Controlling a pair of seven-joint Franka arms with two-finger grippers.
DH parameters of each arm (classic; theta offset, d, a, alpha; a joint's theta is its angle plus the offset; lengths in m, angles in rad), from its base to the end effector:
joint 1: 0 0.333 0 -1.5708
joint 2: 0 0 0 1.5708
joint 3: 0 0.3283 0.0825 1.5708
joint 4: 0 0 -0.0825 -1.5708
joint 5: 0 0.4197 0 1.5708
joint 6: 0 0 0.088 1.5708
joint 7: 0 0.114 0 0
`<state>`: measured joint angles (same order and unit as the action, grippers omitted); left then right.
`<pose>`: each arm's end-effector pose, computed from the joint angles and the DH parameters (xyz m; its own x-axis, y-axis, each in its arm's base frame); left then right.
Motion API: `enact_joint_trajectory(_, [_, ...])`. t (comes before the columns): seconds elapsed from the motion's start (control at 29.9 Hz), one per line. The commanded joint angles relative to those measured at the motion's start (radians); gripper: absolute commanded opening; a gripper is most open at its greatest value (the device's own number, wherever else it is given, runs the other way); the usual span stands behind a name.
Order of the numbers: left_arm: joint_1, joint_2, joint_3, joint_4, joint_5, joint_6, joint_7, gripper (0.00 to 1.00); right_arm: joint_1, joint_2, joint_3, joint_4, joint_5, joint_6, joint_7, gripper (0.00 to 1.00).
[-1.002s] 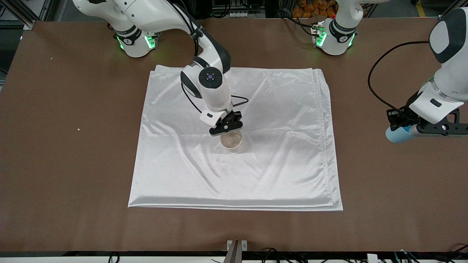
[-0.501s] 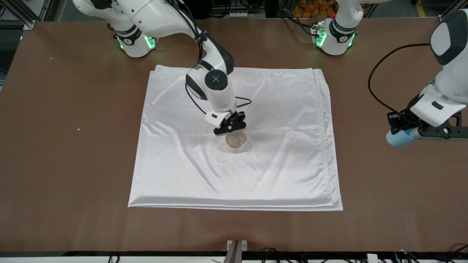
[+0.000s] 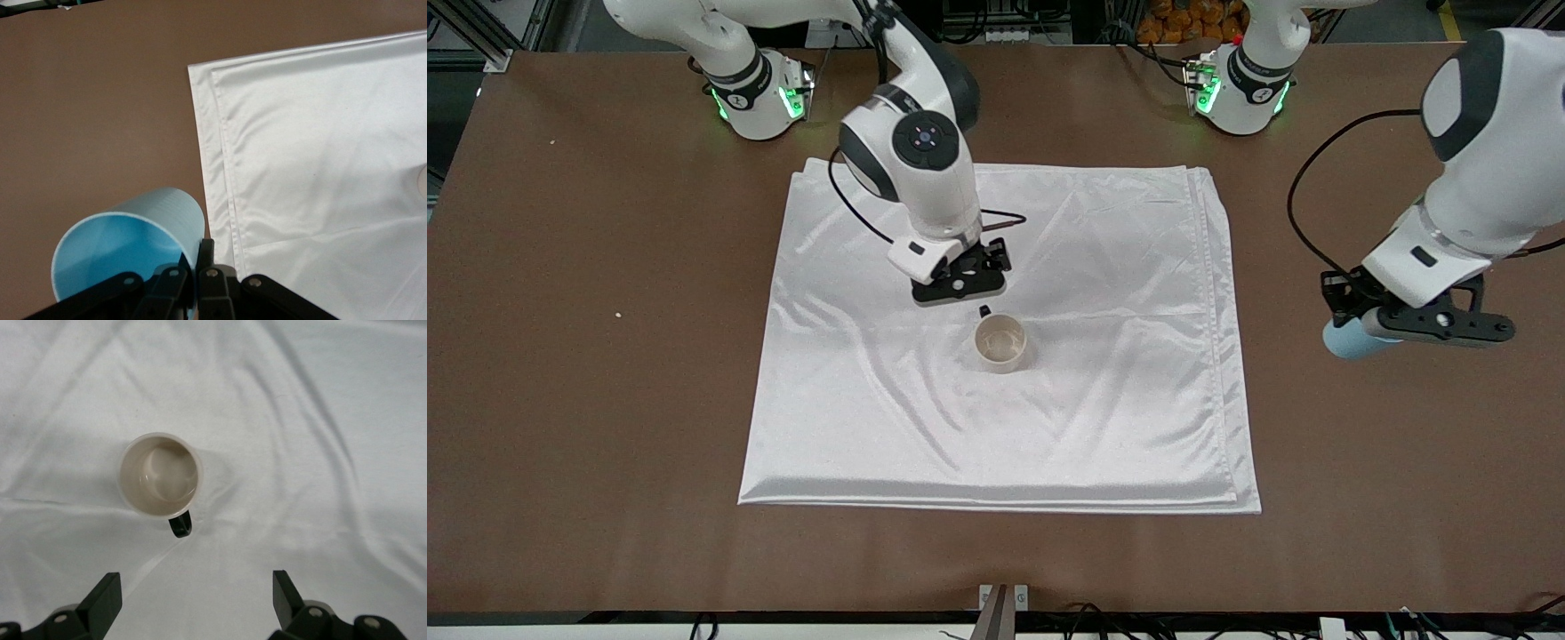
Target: Place blue cup into white mug on cloth
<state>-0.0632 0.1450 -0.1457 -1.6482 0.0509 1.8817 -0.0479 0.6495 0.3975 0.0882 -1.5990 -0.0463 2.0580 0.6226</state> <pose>0.6418 -0.1266 0.5290 0.9810 -0.1715 0.0911 -0.1699 -0.9852 -0.0244 0.5352 0.4731 0.3981 0.9904 0.1262 0.0560 0.1280 -0.9913 -0.0302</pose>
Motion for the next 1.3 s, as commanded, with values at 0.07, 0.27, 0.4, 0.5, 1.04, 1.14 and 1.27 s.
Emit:
enact_joint_trajectory(0.07, [-0.004,0.132,-0.153,0.109,0.132,-0.019,-0.225,0.00,-0.102,-0.158,0.021,-0.035,-0.007,-0.104,0.014,1.00])
enact_joint_trajectory(0.27, [-0.018,0.246,-0.250,0.208,0.145,-0.019,-0.383,0.00,-0.182,-0.246,0.024,-0.035,-0.006,-0.157,0.014,1.00])
enact_joint_trajectory(0.4, [-0.067,0.304,-0.275,0.274,0.149,-0.018,-0.489,0.00,-0.240,-0.298,0.036,-0.035,-0.006,-0.191,0.014,1.00])
enact_joint_trajectory(0.5, [-0.110,0.344,-0.288,0.317,0.149,-0.009,-0.564,0.00,-0.292,-0.333,0.059,-0.035,-0.006,-0.216,0.012,1.00])
enact_joint_trajectory(1.04, [-0.231,0.542,-0.359,0.436,0.149,0.163,-0.773,0.00,-0.429,-0.434,0.061,-0.012,-0.004,-0.343,-0.119,1.00])
enact_joint_trajectory(1.14, [-0.240,0.576,-0.374,0.442,0.147,0.212,-0.790,0.00,-0.450,-0.439,0.053,0.002,-0.004,-0.375,-0.167,1.00])
enact_joint_trajectory(1.27, [-0.267,0.622,-0.376,0.449,0.147,0.252,-0.822,0.00,-0.455,-0.456,0.010,0.005,-0.004,-0.397,-0.240,1.00])
